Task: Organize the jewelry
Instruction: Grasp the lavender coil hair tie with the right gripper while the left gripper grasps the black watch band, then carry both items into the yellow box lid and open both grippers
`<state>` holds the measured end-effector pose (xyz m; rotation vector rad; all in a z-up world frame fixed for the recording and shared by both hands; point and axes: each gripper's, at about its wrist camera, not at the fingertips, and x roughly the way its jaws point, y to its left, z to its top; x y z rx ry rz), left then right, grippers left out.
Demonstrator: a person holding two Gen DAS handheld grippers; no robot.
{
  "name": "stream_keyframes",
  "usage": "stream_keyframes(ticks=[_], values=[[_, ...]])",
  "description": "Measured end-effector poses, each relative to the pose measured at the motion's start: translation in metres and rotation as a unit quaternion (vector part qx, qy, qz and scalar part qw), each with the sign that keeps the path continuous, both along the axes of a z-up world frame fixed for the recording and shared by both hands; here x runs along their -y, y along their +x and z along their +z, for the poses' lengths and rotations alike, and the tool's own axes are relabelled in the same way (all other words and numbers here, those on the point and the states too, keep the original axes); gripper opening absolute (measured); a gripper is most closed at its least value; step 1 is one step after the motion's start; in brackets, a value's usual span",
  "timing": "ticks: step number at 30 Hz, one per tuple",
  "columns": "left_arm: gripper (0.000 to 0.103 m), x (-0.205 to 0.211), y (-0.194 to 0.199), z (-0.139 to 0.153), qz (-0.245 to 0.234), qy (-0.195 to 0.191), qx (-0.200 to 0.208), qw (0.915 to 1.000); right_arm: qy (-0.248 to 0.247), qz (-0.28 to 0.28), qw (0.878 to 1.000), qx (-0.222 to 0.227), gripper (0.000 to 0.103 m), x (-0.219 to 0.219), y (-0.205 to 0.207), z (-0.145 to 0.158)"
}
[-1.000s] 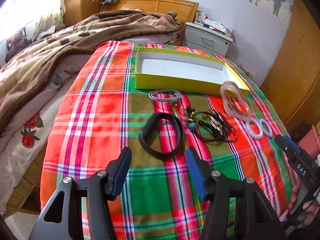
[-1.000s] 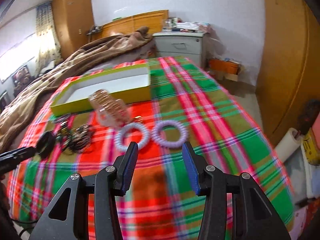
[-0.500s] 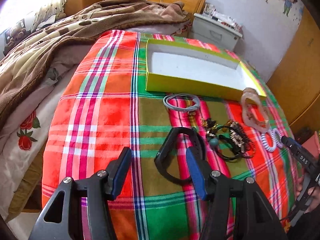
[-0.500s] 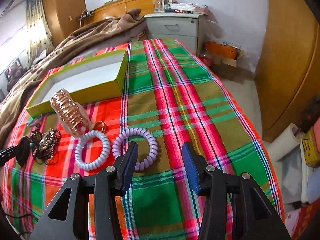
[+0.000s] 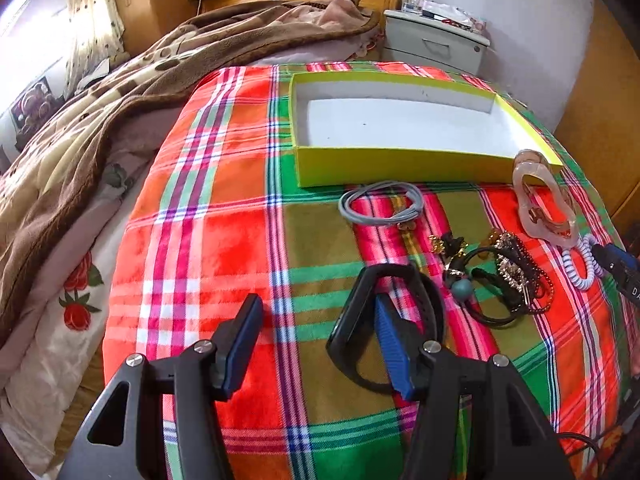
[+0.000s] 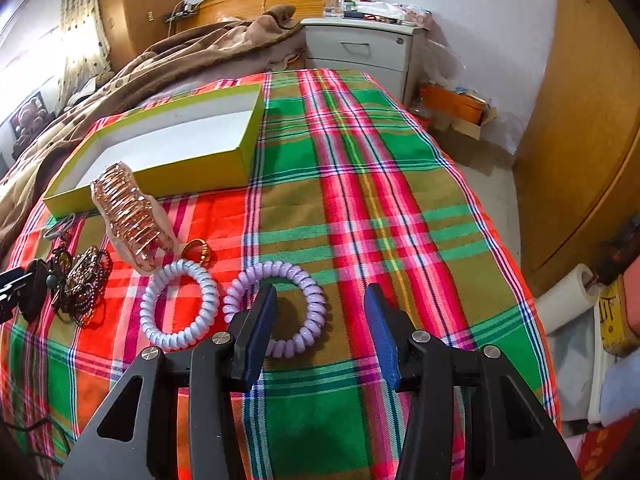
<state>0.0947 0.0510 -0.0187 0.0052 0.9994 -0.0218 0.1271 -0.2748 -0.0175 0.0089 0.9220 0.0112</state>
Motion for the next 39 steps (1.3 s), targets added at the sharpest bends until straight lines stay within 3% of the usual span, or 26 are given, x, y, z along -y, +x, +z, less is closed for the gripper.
stream_keyframes(ticks=[2,4,6,9,16,22,39], values=[[0.059,-0.001,0.001,0.0,0.001,-0.005,-0.001,1.0,0.002,-0.003,1.0,0.001,0.035,0.001,-0.001,0.0],[0.058,-0.002,0.001,0.0,0.002,-0.007,-0.001,1.0,0.005,-0.004,1.0,0.002,0.032,0.003,0.0,0.001],[0.057,-0.001,0.001,0.0,0.003,-0.008,-0.001,1.0,0.002,-0.003,1.0,0.002,0.02,0.002,-0.001,0.001],[0.048,0.0,0.001,0.002,0.001,-0.008,-0.002,1.0,0.005,0.005,1.0,0.003,0.011,0.0,-0.001,0.001],[0.027,-0.004,0.003,0.004,0.006,-0.025,-0.01,0.9996,0.021,-0.002,1.0,0.007,0.01,0.005,-0.002,0.003],[0.015,-0.005,0.004,0.004,0.004,-0.032,-0.015,0.9994,0.029,-0.01,0.999,0.013,0.01,0.009,-0.002,0.006],[0.013,-0.017,0.015,0.026,0.017,-0.042,-0.001,0.999,0.036,-0.002,0.998,0.059,0.01,0.0,0.013,0.044]])
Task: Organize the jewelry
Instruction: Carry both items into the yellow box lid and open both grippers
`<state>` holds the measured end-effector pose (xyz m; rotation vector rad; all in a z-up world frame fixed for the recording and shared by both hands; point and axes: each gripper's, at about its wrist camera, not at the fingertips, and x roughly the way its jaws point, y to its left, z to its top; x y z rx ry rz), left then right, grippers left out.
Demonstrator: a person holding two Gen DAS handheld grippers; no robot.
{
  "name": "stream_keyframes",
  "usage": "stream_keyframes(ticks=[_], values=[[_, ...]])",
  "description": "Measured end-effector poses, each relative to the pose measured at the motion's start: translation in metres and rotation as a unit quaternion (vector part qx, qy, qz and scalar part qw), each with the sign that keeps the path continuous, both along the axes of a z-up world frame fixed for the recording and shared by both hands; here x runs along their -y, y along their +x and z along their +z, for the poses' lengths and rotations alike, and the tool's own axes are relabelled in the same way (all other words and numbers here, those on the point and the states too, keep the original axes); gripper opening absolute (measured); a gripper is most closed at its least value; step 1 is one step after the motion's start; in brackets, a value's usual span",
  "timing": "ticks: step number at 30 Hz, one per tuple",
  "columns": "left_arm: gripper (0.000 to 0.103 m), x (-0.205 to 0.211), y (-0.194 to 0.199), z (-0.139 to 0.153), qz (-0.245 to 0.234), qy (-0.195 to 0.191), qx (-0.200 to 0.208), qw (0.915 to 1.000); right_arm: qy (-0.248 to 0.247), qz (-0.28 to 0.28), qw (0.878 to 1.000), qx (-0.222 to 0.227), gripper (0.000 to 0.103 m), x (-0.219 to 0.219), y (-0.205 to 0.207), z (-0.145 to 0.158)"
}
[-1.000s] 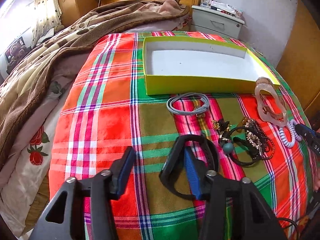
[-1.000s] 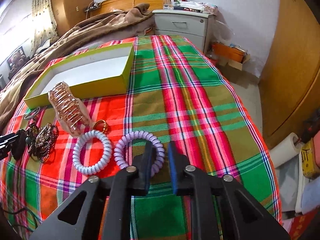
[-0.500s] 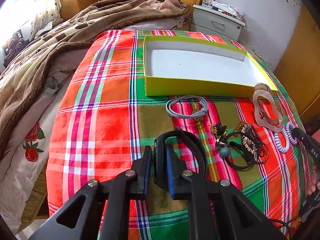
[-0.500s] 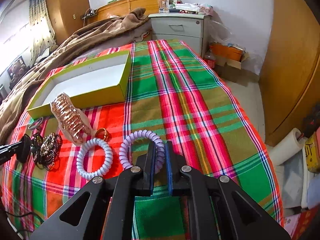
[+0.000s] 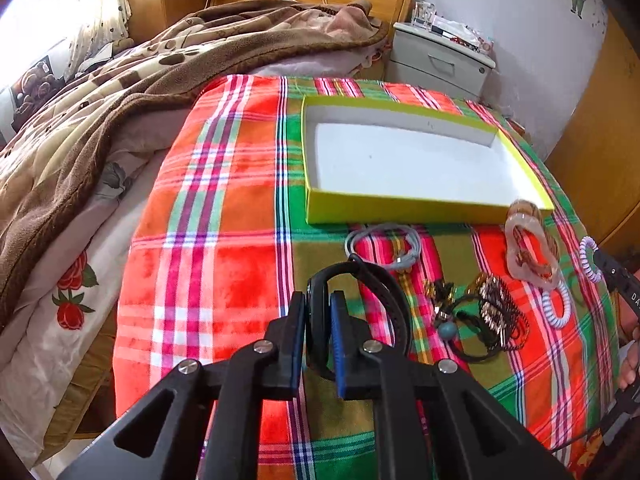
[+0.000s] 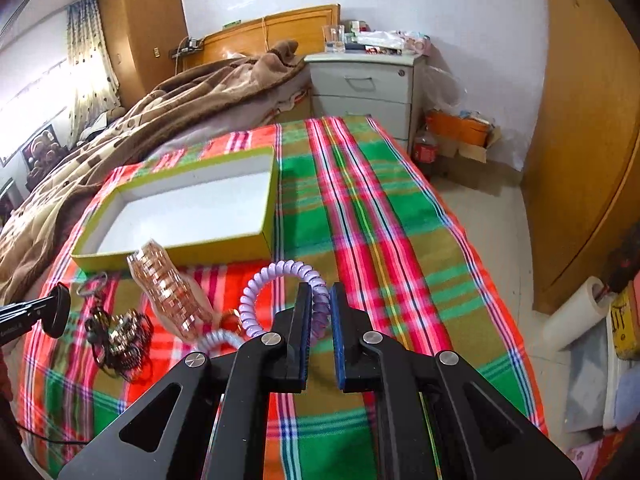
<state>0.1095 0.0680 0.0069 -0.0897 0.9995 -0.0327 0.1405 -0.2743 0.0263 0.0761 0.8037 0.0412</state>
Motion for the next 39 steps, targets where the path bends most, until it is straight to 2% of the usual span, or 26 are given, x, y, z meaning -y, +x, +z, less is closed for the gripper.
stream_keyframes(ticks=[7,17,28,39], values=[[0.013,-0.004,0.022,0.022,0.001,-0.012,0.027,0.9996,0.005,0.016,1.0,0.02,0.01,-0.009,0.026,0.022],[0.013,-0.003,0.069,0.035,-0.005,-0.022,0.039,0.999,0.015,0.04,0.999,0.021,0.01,-0.022,0.077,0.033],[0.013,0.004,0.126,0.022,-0.01,-0.04,0.023,0.9989,-0.001,0.069,0.997,-0.018,0.01,-0.043,0.14,0.015],[0.013,0.01,0.168,-0.006,-0.004,-0.035,-0.011,0.9993,-0.023,0.096,0.993,-0.059,0.01,-0.063,0.178,-0.017]])
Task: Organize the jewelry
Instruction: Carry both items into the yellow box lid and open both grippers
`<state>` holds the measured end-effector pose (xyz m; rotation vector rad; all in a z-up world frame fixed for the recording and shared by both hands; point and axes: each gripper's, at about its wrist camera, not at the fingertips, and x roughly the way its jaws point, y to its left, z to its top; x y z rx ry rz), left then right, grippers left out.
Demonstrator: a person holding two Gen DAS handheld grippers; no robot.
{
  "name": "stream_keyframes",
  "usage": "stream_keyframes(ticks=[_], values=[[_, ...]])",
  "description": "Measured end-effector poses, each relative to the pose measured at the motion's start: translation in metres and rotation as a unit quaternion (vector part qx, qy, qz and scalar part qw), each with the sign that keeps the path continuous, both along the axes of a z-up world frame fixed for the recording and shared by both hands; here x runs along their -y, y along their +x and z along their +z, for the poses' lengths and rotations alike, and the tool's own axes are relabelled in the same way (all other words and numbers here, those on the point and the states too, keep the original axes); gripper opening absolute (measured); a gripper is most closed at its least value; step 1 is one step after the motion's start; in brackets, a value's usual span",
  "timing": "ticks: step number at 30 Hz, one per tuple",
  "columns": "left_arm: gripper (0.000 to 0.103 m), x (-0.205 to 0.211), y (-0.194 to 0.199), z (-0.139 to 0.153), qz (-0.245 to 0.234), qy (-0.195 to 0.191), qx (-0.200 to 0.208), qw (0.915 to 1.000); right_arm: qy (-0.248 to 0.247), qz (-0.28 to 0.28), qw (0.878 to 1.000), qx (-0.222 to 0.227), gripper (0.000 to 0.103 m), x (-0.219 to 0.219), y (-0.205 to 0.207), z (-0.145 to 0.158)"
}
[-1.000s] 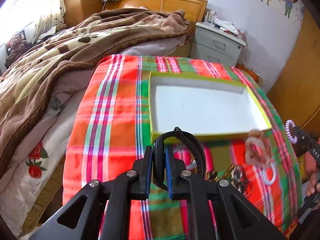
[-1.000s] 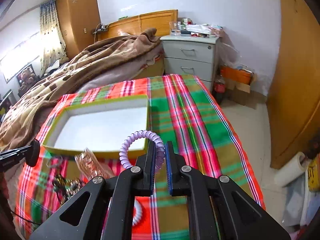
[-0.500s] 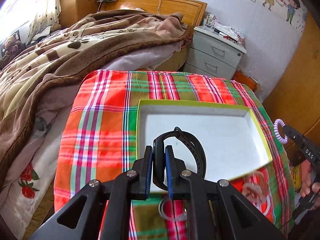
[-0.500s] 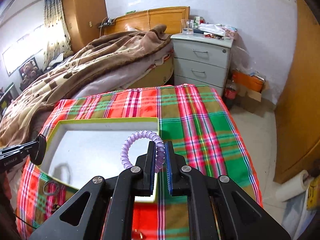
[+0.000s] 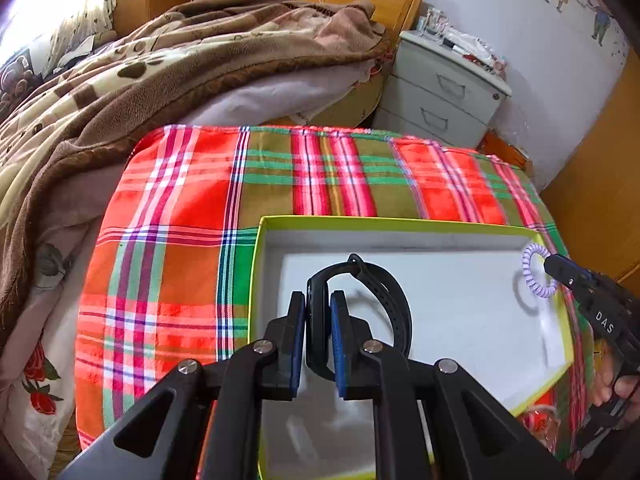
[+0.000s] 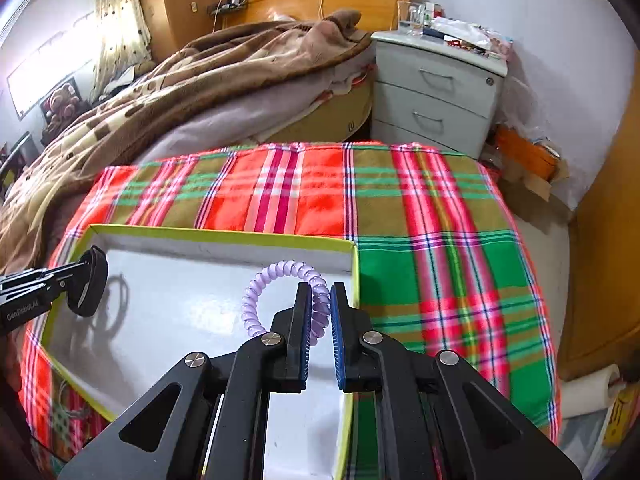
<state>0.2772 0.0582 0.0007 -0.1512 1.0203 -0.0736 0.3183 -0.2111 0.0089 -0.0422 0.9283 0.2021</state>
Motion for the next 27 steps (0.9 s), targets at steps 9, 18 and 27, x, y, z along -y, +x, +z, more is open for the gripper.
stream_keyframes(ticks=[9,18,27], values=[[0.013,0.004,0.013,-0.015,-0.001,0.008,-0.015,0.9999,-0.018,0.014,1.0,-0.01,0.01,-0.008,0.009,-0.013],[0.013,0.006,0.016,-0.015,-0.001,0.019,-0.012,0.9997,-0.033,0.024,0.999,-0.015,0.01,-0.013,0.012,-0.019],[0.016,0.005,0.016,-0.014,0.002,0.015,-0.016,0.9998,-0.028,0.024,0.999,-0.015,0.014,-0.014,0.012,-0.019]])
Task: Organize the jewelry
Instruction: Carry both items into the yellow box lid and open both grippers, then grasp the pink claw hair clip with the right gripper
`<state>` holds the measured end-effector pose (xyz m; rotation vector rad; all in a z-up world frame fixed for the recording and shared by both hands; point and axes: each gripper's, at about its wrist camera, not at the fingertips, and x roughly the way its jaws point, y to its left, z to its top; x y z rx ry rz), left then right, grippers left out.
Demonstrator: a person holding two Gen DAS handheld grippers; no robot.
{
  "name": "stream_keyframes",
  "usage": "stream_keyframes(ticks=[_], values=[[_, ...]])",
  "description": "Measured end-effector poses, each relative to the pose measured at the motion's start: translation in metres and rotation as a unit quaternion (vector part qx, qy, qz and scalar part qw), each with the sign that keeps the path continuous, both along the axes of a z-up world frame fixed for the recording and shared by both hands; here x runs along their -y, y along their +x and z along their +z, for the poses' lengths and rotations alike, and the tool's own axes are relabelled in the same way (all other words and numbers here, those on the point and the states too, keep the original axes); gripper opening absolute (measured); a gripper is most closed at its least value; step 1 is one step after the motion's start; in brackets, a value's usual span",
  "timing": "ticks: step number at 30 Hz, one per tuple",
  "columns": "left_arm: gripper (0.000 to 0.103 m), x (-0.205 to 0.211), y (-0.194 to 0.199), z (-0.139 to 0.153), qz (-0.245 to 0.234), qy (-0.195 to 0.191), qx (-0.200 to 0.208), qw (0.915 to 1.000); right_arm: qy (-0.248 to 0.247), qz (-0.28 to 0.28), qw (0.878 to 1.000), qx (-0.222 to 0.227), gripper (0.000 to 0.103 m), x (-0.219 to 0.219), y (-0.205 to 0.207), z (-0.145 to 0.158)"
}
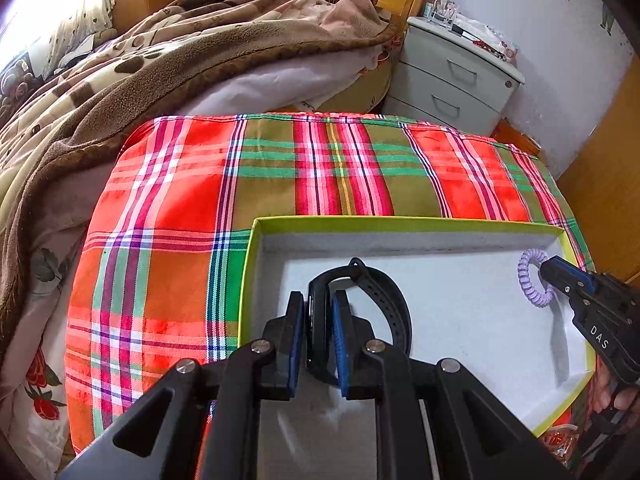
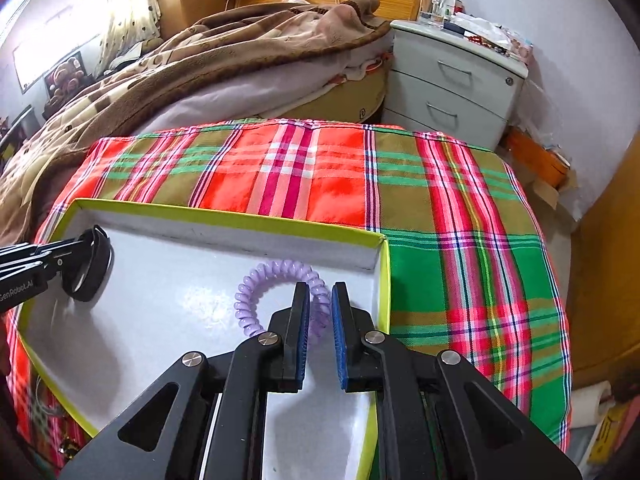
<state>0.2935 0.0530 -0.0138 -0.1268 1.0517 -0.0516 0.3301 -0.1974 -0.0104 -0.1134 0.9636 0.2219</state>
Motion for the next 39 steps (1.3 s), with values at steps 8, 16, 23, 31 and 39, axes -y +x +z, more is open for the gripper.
stream_keyframes(ticks=[8,16,23,31,39], values=[[0.032,-0.002,-0.005,0.011,0.0,0.0,0.01,1.0,0.016,0.0,1.0,0.009,0.029,0.002,-0.006,0.008],[0.04,-0.008,-0.033,0.037,0.001,-0.021,0.039,0.999,0.057,0.002,0.997,0.044,0.032,0.016,-0.04,0.036],[0.046,-0.015,-0.077,0.058,-0.001,-0.036,0.07,0.9969,0.128,0.029,0.989,0.061,0.048,0.031,-0.087,0.052],[0.049,-0.023,-0.123,0.056,-0.012,-0.043,0.072,0.9964,0.132,0.073,0.987,0.06,0.048,0.025,-0.132,0.045],[0.053,-0.027,-0.162,0.038,-0.032,-0.062,0.059,0.9958,0.139,0.104,0.983,0.053,0.048,0.022,-0.156,0.039]])
